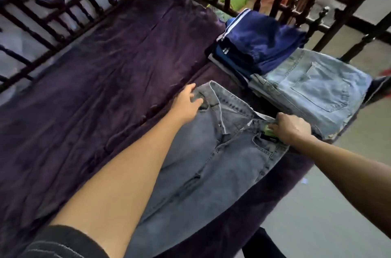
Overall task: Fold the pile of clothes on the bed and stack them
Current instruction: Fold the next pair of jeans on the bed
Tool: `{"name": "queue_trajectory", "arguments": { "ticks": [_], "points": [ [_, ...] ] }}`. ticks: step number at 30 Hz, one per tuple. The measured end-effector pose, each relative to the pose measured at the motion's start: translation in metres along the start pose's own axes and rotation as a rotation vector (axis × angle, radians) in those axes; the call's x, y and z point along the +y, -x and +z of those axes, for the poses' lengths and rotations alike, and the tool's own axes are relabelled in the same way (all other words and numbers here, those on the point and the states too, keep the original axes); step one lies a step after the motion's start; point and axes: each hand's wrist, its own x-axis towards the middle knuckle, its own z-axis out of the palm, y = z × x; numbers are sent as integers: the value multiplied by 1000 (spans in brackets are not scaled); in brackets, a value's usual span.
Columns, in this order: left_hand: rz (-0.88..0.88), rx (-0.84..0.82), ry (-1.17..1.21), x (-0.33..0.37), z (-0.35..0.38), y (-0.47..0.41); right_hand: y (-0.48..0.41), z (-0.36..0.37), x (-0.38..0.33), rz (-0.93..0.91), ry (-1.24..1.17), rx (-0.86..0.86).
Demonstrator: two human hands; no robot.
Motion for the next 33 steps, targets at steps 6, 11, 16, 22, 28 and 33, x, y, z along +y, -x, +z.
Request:
{"name": "queue_trajectory", "arguments": {
  "ticks": [6, 11, 16, 22, 28, 33],
  "points": [
    [-324, 122, 48, -85, 10, 10, -23, 41, -18, -122, 158, -181],
    [-643, 199, 138, -161, -5, 86, -14, 45, -100, -345, 148, -260],
    [-762, 252, 50, -236, -24, 184, 25, 65, -204, -600, 160, -325],
    [-961, 317, 62, -364, -45, 312, 114, 124, -313, -767, 242, -452],
    [-1057, 354, 111, -499, -78, 413, 206, 192, -400, -747, 299, -462],
    [-1079, 532, 348, -591, -103, 433, 253, 247, -495, -862, 246, -362]
  ]
}}
